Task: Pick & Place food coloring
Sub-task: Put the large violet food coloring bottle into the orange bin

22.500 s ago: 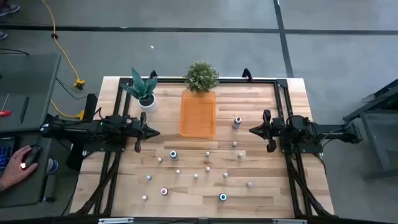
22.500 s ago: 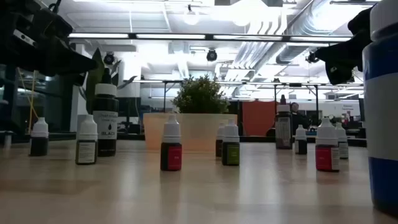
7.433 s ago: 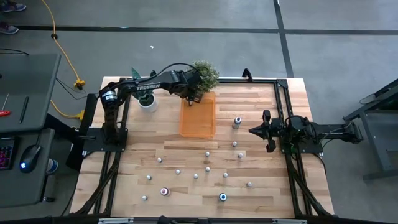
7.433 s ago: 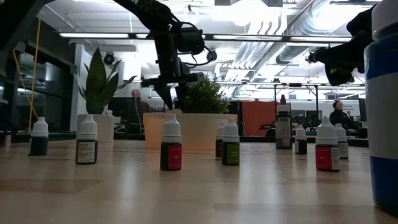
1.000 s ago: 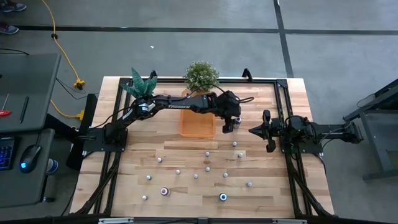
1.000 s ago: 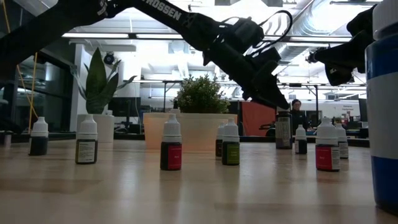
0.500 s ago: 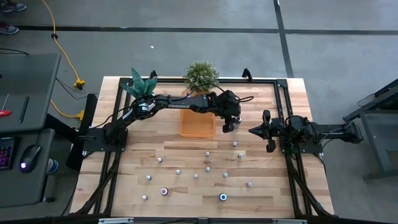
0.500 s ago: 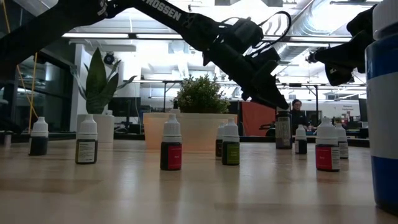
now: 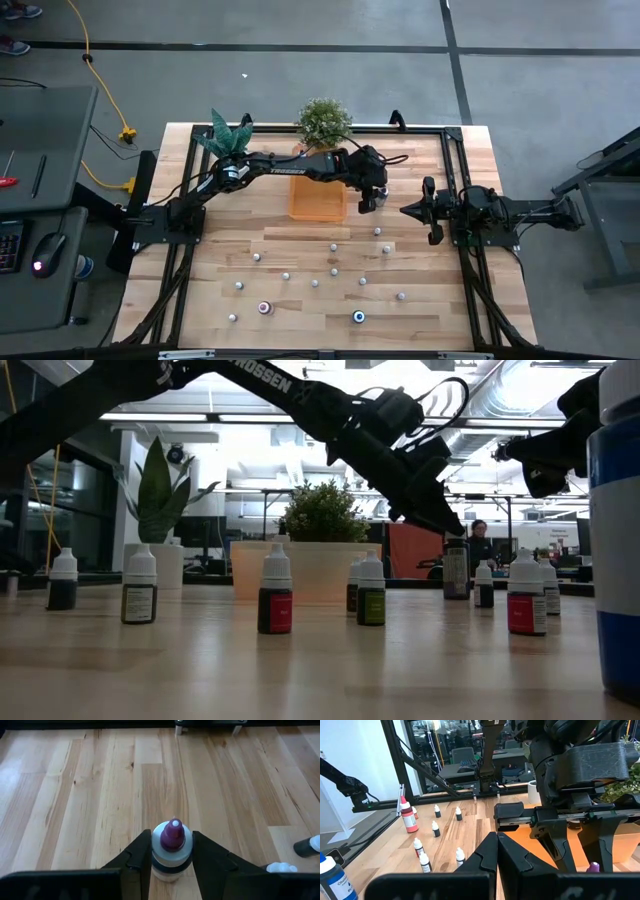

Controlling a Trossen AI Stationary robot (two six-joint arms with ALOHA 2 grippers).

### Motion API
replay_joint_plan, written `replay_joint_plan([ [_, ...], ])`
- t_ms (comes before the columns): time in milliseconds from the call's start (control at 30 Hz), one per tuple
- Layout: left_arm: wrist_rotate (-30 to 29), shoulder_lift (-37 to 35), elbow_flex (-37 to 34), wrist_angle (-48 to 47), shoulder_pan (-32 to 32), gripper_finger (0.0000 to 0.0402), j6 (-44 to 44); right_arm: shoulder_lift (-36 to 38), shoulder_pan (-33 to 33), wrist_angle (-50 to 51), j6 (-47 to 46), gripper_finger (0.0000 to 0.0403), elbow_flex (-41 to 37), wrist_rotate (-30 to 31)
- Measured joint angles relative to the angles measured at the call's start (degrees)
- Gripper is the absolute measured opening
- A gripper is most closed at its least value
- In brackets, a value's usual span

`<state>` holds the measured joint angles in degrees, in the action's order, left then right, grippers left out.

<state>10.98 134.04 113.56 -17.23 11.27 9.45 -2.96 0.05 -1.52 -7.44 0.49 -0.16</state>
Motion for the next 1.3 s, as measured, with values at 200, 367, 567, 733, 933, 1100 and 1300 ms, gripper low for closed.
replay_joint_plan([
  [200,-0.2,-0.3,1.3,-1.9,0.0,0.0103,0.6,0.0,0.0,0.0,0.0,0.0000,0.0,0.0],
  [367,-0.2,-0.5,5.9,-6.5,0.0,0.0103,2.4,0.0,0.0,0.0,0.0,0.0000,0.0,0.0],
  [567,2.9,-0.5,15.0,-14.9,0.0,0.0103,6.3,0.0,0.0,0.0,0.0,0.0000,0.0,0.0],
  [733,3.7,-1.8,20.9,-22.2,0.0,0.0103,13.0,0.0,0.0,0.0,0.0,0.0000,0.0,0.0],
  [933,5.1,-7.7,20.0,-28.2,0.4,0.0103,19.5,0.0,0.0,0.0,0.0,0.0000,0.0,0.0],
  [1100,11.9,-10.6,20.0,-37.0,0.9,0.0103,23.9,0.0,0.0,0.0,0.0,0.0000,0.0,0.1],
  [1300,28.0,-12.9,20.0,-50.0,1.9,0.0103,27.6,0.0,0.0,0.0,0.0,0.0000,0.0,0.1],
])
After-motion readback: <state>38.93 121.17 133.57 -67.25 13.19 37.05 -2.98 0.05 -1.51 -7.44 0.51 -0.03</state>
